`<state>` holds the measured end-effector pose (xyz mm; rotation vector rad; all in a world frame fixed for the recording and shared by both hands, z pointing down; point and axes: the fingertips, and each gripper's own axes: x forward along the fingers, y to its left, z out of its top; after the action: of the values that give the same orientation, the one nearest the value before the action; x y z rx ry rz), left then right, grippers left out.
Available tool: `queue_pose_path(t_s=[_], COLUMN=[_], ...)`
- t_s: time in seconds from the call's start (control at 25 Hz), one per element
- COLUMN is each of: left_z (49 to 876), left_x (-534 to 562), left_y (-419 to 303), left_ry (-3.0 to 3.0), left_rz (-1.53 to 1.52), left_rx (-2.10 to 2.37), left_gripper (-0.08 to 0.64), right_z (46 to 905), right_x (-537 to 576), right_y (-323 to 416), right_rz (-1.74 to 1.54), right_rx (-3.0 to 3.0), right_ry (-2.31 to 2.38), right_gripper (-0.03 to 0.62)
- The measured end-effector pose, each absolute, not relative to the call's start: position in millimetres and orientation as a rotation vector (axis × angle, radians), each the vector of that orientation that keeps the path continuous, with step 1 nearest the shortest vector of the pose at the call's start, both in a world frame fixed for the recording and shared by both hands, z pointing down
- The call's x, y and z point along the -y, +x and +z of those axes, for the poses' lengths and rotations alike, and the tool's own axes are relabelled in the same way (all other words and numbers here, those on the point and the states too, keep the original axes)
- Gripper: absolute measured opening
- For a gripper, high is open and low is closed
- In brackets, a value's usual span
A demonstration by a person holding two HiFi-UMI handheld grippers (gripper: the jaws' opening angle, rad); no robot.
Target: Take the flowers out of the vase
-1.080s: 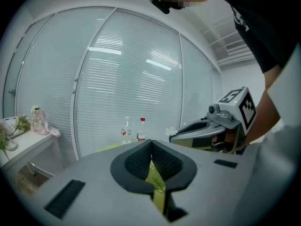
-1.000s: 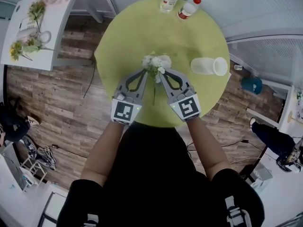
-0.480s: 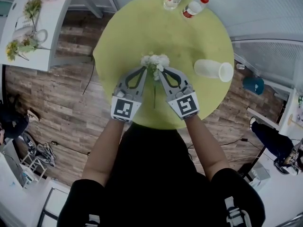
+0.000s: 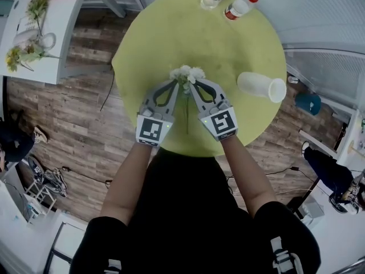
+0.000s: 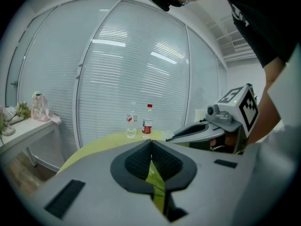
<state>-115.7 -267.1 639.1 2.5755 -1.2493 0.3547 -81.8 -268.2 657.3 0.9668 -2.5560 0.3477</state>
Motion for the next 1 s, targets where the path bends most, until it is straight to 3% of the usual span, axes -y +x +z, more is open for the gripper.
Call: queue_pose_path(t_s=[0.72,0.84,1.0], left_z=[660.1,655.7,645.2], left_x=[269.3,267.2,265.5], left_y=[-122.2,-123.4,-126.2], left_ry=[2.507,2.507,2.514], left_rz=[0.378,0.375,0.364], left_rx=[1.3,1.303,1.313], left_gripper=[0.014,0.014,0.014], right_z=[689.5,684.8,672.6], right_x=[274.0,273.5,272.7], right_y=[-84.3,-86.5,-88.7], right_rz=[0.436,0.443,0.425], right_rx=[2.516,2.53,2.543], right_ry=[0.929,0.918,0.925], right_gripper=[0.032,0.109,0.121])
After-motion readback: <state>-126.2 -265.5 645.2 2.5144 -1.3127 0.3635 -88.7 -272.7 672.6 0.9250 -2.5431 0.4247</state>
